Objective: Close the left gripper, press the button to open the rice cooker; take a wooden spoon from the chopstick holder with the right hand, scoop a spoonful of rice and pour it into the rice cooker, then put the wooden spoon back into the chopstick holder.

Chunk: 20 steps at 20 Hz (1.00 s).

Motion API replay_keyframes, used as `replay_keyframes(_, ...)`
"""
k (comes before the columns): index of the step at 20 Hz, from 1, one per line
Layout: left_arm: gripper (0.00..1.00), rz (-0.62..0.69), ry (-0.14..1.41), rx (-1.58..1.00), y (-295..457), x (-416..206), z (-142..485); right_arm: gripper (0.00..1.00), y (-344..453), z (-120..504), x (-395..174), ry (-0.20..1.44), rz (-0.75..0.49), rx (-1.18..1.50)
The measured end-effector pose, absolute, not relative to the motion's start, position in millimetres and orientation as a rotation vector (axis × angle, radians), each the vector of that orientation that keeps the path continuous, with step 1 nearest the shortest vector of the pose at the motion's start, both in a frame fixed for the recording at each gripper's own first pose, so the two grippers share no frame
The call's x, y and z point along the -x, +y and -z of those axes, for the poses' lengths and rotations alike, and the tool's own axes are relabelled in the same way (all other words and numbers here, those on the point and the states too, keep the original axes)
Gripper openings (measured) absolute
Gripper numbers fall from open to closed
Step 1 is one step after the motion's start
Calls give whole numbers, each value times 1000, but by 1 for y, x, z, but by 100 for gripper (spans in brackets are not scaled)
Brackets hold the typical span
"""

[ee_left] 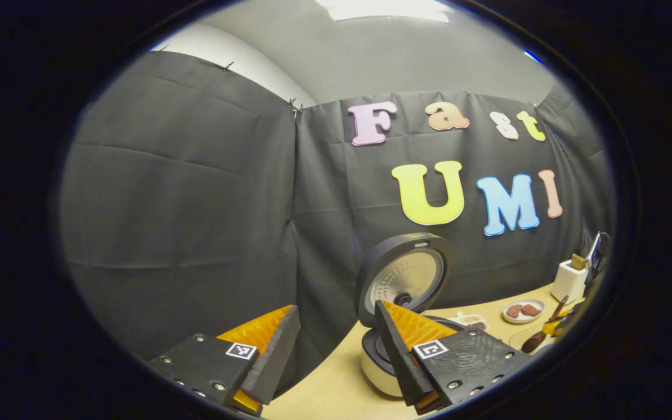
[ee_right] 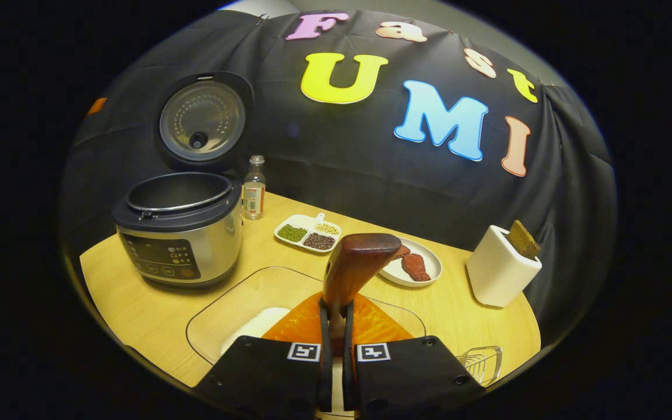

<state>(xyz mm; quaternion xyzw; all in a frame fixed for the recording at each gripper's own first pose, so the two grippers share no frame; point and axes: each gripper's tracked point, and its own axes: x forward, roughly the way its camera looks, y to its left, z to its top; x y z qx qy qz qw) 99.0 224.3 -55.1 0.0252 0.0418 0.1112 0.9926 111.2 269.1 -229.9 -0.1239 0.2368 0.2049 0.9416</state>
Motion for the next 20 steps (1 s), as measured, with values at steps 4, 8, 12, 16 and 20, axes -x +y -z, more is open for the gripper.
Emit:
replay_keyframes(4, 81, -226, 83, -51, 221, -96, 54, 8, 285, 235, -102, 504, -468, 231)
replay_keyframes(8, 81, -225, 82, -51, 217, -94, 54, 8, 290, 237, -93, 552, -495, 146)
replay_keyframes(12, 82, -224, 75, -45, 214, -92, 49, 9, 286, 235, -88, 633, -472, -76)
replay_keyframes(16, 81, -219, 71, -53, 208, -90, 47, 8, 269, 241, -89, 731, -389, -364)
replay_keyframes(20, 82, -219, 67, -59, 205, -88, 41, 8, 249, 247, -93, 784, -323, -546)
